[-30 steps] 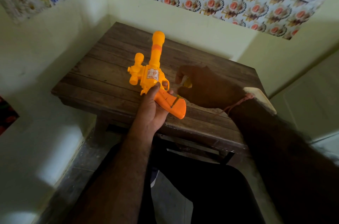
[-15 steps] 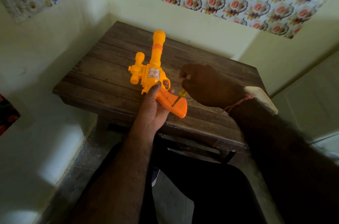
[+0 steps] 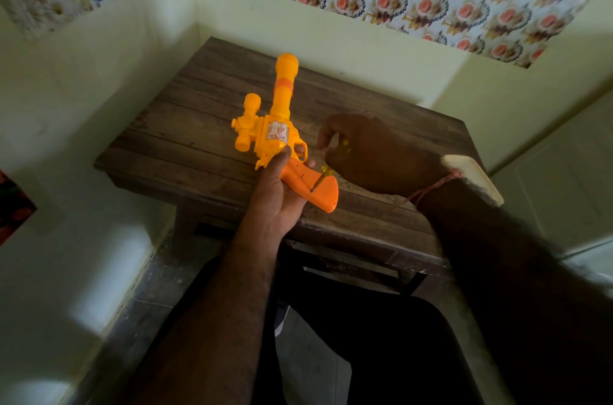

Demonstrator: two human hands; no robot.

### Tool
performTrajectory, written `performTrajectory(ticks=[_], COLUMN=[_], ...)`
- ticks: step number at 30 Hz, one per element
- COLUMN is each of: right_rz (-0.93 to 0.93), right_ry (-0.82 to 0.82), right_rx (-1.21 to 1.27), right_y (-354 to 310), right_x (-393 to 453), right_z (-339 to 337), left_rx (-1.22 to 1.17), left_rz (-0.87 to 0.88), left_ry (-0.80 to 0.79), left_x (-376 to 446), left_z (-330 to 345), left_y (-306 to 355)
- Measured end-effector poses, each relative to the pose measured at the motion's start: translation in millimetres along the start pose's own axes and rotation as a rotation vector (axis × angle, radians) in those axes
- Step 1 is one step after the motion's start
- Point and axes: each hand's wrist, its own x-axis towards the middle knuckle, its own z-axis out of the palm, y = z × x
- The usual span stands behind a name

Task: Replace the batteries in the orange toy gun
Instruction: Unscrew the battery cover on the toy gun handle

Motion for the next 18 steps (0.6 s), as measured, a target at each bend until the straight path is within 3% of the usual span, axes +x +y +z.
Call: performTrajectory(ticks=[8, 18], right_rz=[-0.017, 0.078], right_ry=[-0.036, -0.173], right_rx=[-0.041, 0.086], right_y=[-4, -10], right_x=[-1, -5], right_z=[-4, -12], left_rx=[0.007, -0.047], left_rz=[-0.002, -0.045], left_ry=[-0.001, -0.014], left_x=[6, 5], left_z=[-6, -6], left_y=[-5, -3])
